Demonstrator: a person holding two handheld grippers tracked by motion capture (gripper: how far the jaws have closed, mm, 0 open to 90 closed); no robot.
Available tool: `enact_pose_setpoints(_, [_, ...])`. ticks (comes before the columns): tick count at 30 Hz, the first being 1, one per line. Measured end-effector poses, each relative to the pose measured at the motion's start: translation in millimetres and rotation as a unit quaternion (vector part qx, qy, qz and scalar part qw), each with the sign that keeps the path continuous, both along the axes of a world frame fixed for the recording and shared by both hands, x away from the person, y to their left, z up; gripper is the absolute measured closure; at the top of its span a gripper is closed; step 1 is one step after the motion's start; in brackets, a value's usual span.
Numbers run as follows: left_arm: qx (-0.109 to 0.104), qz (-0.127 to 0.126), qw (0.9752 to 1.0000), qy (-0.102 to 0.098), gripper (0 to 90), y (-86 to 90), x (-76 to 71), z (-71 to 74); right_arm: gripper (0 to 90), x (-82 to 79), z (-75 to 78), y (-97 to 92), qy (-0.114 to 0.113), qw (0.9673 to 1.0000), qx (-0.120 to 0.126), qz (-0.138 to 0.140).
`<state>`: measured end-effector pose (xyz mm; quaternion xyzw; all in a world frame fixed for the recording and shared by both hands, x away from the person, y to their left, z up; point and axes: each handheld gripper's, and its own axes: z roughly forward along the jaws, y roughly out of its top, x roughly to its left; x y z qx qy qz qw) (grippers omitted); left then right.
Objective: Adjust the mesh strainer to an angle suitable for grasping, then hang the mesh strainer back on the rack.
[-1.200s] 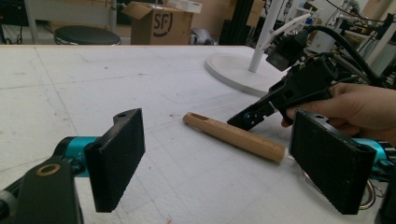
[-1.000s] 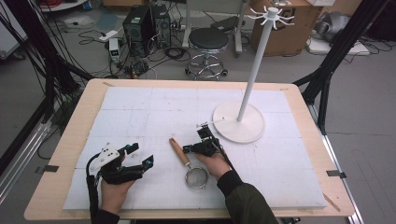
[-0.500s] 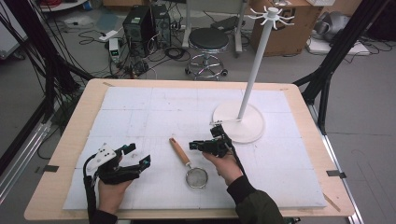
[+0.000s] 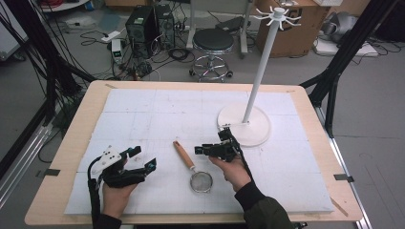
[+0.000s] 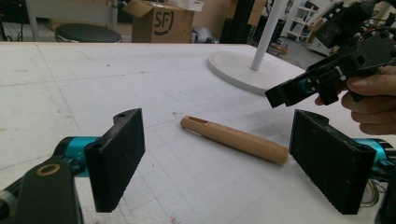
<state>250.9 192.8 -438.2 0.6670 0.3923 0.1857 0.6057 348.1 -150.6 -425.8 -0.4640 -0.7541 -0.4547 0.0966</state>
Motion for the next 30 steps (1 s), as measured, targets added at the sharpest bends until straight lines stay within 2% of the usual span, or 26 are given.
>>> enact_pose_setpoints(4, [0.000, -0.001, 1.0000, 0.000, 18.9, -0.9, -0.1, 0.2, 50.1, -1.8, -0.1, 3.8, -0.001, 1.0000, 0.002, 0.002])
enact_pose_setpoints(9, [0.001, 0.000, 1.0000, -0.001, 19.0, -0.7, -0.5, 0.8, 46.1, -3.9, -2.7, 11.9, 0.008, 0.9999, 0.004, 0.014])
enact_pose_setpoints(19, [0.002, -0.001, 1.0000, -0.002, 19.0, -1.3, -0.9, 1.3, 45.5, -5.9, -5.3, 26.8, 0.024, 0.9992, -0.002, 0.033])
enact_pose_setpoints(21, [0.000, -0.001, 1.0000, -0.002, 19.0, -1.3, -0.9, 1.2, 45.7, -6.0, -4.7, 30.4, 0.030, 0.9990, -0.007, 0.033])
enact_pose_setpoints(23, [-0.001, -0.001, 1.0000, -0.002, 18.9, -1.2, -0.8, 1.2, 45.9, -6.5, -4.3, 34.5, 0.030, 0.9986, -0.022, 0.038])
enact_pose_setpoints(25, [0.000, -0.001, 1.0000, -0.004, 19.3, -1.2, -1.4, 1.3, 46.5, -7.3, -4.5, 38.0, 0.042, 0.9979, -0.030, 0.039])
enact_pose_setpoints(27, [0.000, -0.002, 1.0000, -0.004, 19.5, -1.2, -1.5, 1.5, 47.1, -7.0, -6.5, 40.7, 0.038, 0.9976, -0.037, 0.044])
enact_pose_setpoints(30, [0.001, 0.000, 1.0000, -0.005, 19.5, -0.8, -1.4, 1.6, 48.4, -7.2, -7.7, 44.1, 0.045, 0.9968, -0.051, 0.042])
